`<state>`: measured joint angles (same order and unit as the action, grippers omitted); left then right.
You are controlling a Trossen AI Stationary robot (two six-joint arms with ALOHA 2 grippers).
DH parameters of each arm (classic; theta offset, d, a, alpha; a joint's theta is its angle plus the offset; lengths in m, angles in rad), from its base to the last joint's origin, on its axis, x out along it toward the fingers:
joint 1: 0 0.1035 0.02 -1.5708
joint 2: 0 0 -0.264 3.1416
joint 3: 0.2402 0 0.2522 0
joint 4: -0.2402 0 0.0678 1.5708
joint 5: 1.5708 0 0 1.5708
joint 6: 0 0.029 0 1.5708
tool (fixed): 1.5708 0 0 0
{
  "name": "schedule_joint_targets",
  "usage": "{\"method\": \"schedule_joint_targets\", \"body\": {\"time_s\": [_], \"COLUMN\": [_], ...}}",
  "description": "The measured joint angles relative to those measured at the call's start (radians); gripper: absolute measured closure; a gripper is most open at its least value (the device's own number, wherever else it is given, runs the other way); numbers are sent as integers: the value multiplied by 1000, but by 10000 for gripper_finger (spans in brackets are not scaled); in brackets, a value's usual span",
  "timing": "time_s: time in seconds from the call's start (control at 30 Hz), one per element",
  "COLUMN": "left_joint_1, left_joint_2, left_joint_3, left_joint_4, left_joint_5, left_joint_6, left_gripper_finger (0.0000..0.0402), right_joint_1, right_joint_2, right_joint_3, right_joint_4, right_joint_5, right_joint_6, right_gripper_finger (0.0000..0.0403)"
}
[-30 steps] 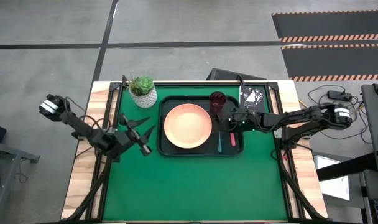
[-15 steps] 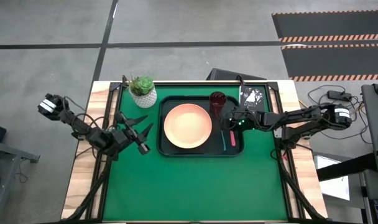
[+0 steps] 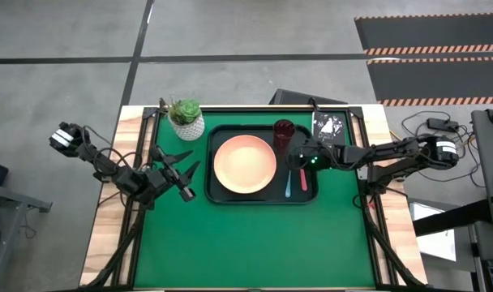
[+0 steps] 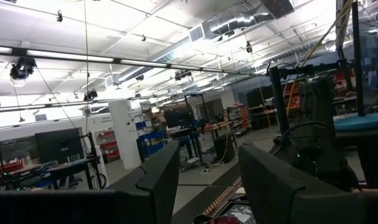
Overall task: Pick and place plate/cup/fork/spoon on tray
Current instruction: Put the blue spoon on the dark green serving tray to the right of the orange plate
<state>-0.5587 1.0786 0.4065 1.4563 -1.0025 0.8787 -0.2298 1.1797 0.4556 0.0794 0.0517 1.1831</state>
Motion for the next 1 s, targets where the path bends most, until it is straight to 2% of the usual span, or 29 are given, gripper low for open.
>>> {"method": "schedule_joint_targets", "body": {"time_s": [0.2,0.4,0.53,0.67,0.87,1.0], "left_joint_1": [0,0,0,0,0,0], "left_joint_2": [0,0,0,0,0,0], "left_joint_3": [0,0,0,0,0,0], "left_joint_4": [0,-2,-3,-3,-5,-4], "left_joint_5": [0,0,0,0,0,0], "left_joint_6": [1,8,25,25,25,26], "left_gripper_finger": [256,256,256,256,256,256], "right_joint_1": [8,76,150,198,205,206], "right_joint_2": [0,33,108,220,391,467], "right_joint_3": [73,255,351,410,517,588], "right_joint_4": [-87,-432,-591,-614,-753,-828], "right_joint_5": [0,62,106,111,162,222], "right_joint_6": [-51,-95,-83,-63,-75,-91], "right_gripper_finger": [287,287,283,266,241,241]}}
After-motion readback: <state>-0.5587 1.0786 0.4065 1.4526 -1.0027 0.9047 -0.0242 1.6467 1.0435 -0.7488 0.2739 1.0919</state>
